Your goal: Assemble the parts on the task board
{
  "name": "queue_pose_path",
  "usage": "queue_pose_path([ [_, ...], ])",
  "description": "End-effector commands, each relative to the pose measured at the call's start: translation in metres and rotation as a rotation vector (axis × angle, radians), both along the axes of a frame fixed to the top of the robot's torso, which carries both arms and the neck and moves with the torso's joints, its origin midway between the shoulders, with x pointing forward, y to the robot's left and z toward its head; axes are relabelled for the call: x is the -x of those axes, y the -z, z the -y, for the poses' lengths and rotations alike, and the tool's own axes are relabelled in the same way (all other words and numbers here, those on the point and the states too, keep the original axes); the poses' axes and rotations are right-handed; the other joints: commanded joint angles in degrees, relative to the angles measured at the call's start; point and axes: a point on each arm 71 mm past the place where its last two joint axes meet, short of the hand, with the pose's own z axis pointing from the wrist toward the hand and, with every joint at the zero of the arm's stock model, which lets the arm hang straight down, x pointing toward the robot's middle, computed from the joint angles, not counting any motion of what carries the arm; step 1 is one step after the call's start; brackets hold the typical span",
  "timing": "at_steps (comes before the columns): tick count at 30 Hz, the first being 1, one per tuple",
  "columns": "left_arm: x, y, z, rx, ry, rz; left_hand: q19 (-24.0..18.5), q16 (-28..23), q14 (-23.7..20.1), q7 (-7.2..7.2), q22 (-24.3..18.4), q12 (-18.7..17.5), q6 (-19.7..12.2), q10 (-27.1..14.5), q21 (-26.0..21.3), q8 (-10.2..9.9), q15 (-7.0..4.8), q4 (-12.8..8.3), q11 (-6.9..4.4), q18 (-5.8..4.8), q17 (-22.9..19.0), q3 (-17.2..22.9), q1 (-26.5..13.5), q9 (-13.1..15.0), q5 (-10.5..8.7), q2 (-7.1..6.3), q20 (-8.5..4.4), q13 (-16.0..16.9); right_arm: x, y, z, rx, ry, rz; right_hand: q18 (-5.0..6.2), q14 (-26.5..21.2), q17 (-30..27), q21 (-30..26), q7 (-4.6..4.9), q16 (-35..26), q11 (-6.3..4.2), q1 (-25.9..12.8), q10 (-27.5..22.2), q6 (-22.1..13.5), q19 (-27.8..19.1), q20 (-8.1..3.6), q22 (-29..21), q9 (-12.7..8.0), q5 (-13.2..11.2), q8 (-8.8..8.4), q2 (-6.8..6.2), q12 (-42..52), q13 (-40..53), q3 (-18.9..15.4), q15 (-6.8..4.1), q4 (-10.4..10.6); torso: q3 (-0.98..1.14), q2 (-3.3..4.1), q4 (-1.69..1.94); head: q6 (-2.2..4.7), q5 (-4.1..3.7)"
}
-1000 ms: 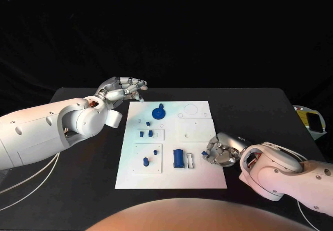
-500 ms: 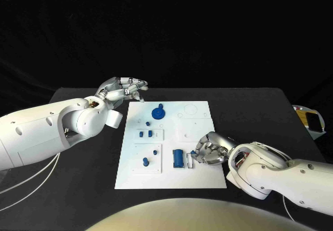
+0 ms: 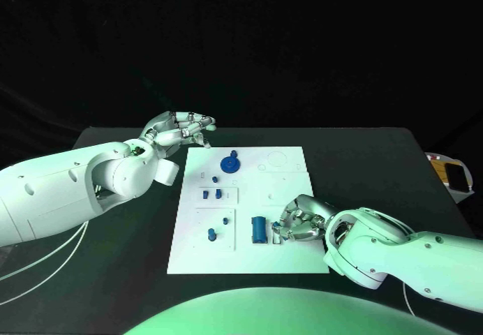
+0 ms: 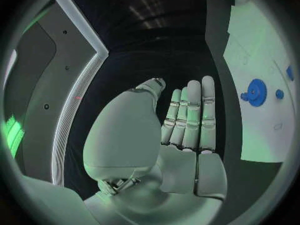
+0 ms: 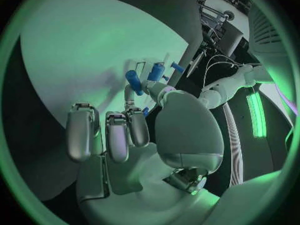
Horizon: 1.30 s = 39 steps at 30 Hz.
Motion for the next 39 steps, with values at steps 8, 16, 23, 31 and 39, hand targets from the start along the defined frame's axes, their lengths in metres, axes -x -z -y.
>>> queue_pose_path([
  [8,0.0001,-0.0011,0.0025,0.012,0.013,0.006,0.1,0.2,-0.6,0.00,-0.1,-0.1,-0.1,0.0,-0.3,-0.1,0.03,0.0,0.29,0.70,-0.1,0.5,0.5,0.0,0.23,0.03,0.09,-0.1,0.0016,0.0039,-0.0038,0.010,-0.020,-0.033,-0.74,5.3,11.2,-0.3,-0.80,-0.2,-0.48,-1.8,0.9,1.4,1.2,-0.48,11.3,0.1,-1.9,0.14,0.19,0.0,6.9,-0.5,-0.45,0.4,0.02,-0.05,-0.10,0.00,0.09],
  [16,0.0001,-0.0010,0.0027,0.013,0.015,0.005,0.1,0.2,-0.6,-0.02,-0.1,-0.1,0.0,0.0,-0.3,0.0,0.03,0.0,0.29,0.70,-0.1,0.5,0.5,0.0,0.22,0.07,0.09,-0.1,0.0010,0.0058,-0.0039,0.027,-0.031,-0.041,-0.75,5.3,11.2,-0.2,-0.92,-0.2,-0.58,-2.5,1.0,1.8,1.3,-0.53,11.4,0.2,-2.3,0.28,0.43,0.1,7.0,-0.9,-0.53,1.0,0.04,0.00,-0.06,0.00,-0.07],
  [23,0.0003,-0.0008,0.0030,0.013,0.019,0.002,0.2,0.3,-0.5,-0.02,-0.1,-0.1,0.1,0.0,-0.3,0.0,0.02,0.0,0.28,0.72,0.0,0.5,0.6,0.0,0.21,0.11,0.09,-0.1,0.0019,0.0057,-0.0067,0.032,-0.049,-0.042,-0.72,5.3,11.2,-0.4,-1.07,-0.2,-0.70,-3.4,1.2,2.3,1.2,-0.61,11.3,0.4,-3.2,0.41,0.28,0.4,7.3,-1.6,-0.62,1.8,-0.01,0.02,0.02,0.00,-0.03],
  [31,0.0003,-0.0007,0.0028,0.012,0.018,0.000,0.2,0.3,-0.5,-0.02,-0.1,-0.2,0.1,0.0,-0.3,0.0,0.01,0.0,0.28,0.72,0.0,0.5,0.6,0.0,0.21,0.11,0.09,-0.1,0.0018,0.0056,-0.0074,0.033,-0.053,-0.038,-0.72,5.3,11.2,-0.5,-1.01,-0.2,-0.65,-5.5,1.2,2.5,1.2,-0.64,11.3,0.4,-9.0,0.18,-0.13,0.4,7.3,-3.6,-0.60,4.1,-0.04,-0.03,0.01,0.00,0.12],
  [39,0.0004,-0.0007,0.0028,0.012,0.018,0.000,0.2,0.3,-0.5,-0.02,-0.1,-0.2,0.1,0.0,-0.3,0.0,0.01,0.0,0.28,0.72,0.0,0.5,0.6,0.0,0.21,0.11,0.09,-0.1,0.0015,0.0060,-0.0072,0.037,-0.056,-0.038,-0.69,5.3,11.2,-0.6,-0.97,-0.2,-0.63,-5.9,1.2,2.7,1.2,-0.66,11.3,0.5,-6.5,0.08,-0.86,0.4,7.3,-5.5,-0.61,5.0,-0.04,-0.03,-0.04,0.00,0.24],
])
